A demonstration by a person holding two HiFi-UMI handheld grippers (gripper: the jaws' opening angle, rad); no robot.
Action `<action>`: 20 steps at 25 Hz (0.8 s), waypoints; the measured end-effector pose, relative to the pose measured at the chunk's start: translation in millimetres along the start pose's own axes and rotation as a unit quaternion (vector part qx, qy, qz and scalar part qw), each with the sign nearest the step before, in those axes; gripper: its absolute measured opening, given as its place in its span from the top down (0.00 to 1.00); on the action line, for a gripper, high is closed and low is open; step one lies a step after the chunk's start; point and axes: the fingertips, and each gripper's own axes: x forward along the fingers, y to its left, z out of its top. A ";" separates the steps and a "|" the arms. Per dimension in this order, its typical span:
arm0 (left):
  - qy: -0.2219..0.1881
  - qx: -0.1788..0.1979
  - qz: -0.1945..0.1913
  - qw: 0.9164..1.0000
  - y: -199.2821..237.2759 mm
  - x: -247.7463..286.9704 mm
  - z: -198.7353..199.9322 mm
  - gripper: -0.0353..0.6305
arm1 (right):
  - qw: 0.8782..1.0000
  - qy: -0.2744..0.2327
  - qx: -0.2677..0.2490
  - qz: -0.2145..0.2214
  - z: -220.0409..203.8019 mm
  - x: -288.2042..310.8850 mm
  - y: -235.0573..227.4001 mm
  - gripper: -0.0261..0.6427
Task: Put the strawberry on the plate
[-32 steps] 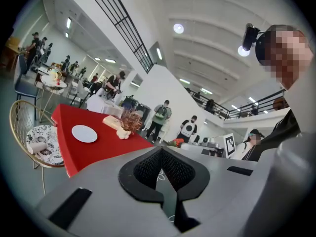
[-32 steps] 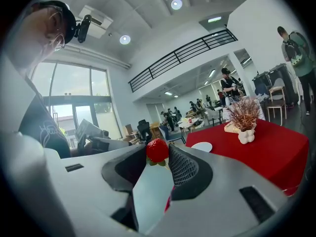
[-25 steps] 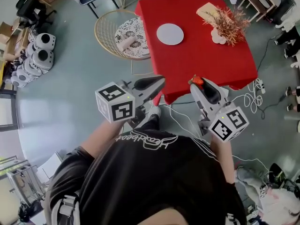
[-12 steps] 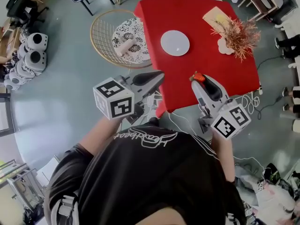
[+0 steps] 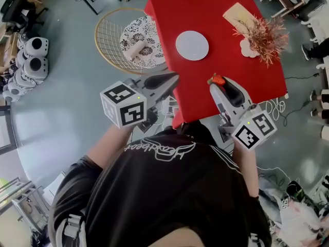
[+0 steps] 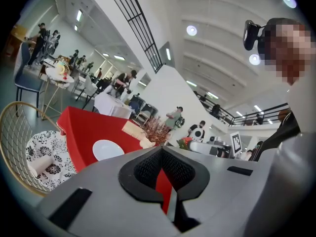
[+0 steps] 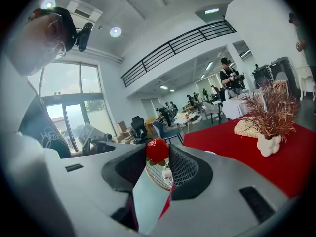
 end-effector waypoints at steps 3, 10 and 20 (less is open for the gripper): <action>-0.003 -0.012 0.003 1.000 4.8 0.6 1.4 0.94 | 1.000 0.002 0.006 0.009 0.8 4.9 -3.0 0.76; -0.004 -0.010 0.022 1.000 16.2 10.2 12.4 0.94 | 1.000 0.010 0.005 0.027 11.5 20.0 -20.8 0.76; -0.014 -0.016 0.045 0.999 26.9 37.2 27.4 0.94 | 0.998 0.021 0.011 0.054 24.3 36.8 -55.5 0.76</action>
